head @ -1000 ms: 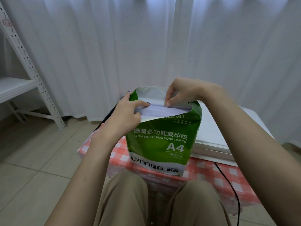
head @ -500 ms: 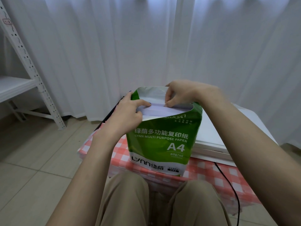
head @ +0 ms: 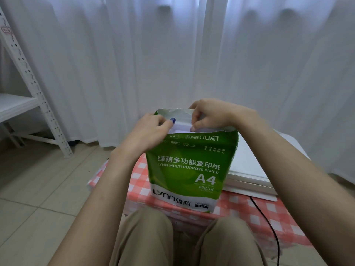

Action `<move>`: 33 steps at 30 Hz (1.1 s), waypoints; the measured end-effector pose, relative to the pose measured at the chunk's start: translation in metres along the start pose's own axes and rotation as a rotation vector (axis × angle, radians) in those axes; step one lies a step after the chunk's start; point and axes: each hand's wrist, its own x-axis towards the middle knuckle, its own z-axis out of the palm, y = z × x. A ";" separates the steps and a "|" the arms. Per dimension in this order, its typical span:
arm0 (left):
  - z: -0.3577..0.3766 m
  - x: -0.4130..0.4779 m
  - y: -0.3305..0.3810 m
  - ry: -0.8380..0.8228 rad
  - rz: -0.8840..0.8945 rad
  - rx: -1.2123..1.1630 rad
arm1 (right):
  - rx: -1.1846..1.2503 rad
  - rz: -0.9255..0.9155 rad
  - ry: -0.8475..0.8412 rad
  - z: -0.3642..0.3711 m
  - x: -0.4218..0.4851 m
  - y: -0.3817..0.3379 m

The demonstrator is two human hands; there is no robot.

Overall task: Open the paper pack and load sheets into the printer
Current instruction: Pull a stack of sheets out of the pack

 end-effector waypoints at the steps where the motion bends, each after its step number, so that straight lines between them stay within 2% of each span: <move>1: -0.001 0.001 0.001 0.029 -0.004 -0.018 | 0.013 -0.006 0.003 -0.001 -0.001 0.001; 5: -0.002 0.003 -0.004 0.161 -0.015 -0.123 | 0.035 -0.032 0.009 -0.003 -0.005 0.004; 11: 0.002 0.003 -0.016 0.200 -0.020 -0.440 | 0.030 -0.070 0.051 -0.006 -0.012 0.008; 15: 0.008 0.007 -0.014 0.267 0.011 -0.506 | 0.040 -0.129 0.224 -0.023 -0.010 0.002; 17: 0.009 0.009 -0.014 0.256 0.019 -0.514 | -0.004 -0.142 0.281 -0.033 -0.007 -0.001; 22: 0.016 0.014 -0.022 0.221 -0.098 -0.567 | -0.032 -0.117 0.350 -0.033 -0.007 0.002; 26: 0.019 0.008 -0.028 0.124 -0.028 -0.670 | -0.037 -0.106 0.496 -0.049 -0.009 0.003; 33: 0.018 0.013 -0.036 0.122 -0.013 -0.663 | -0.106 -0.054 0.686 -0.088 -0.014 -0.005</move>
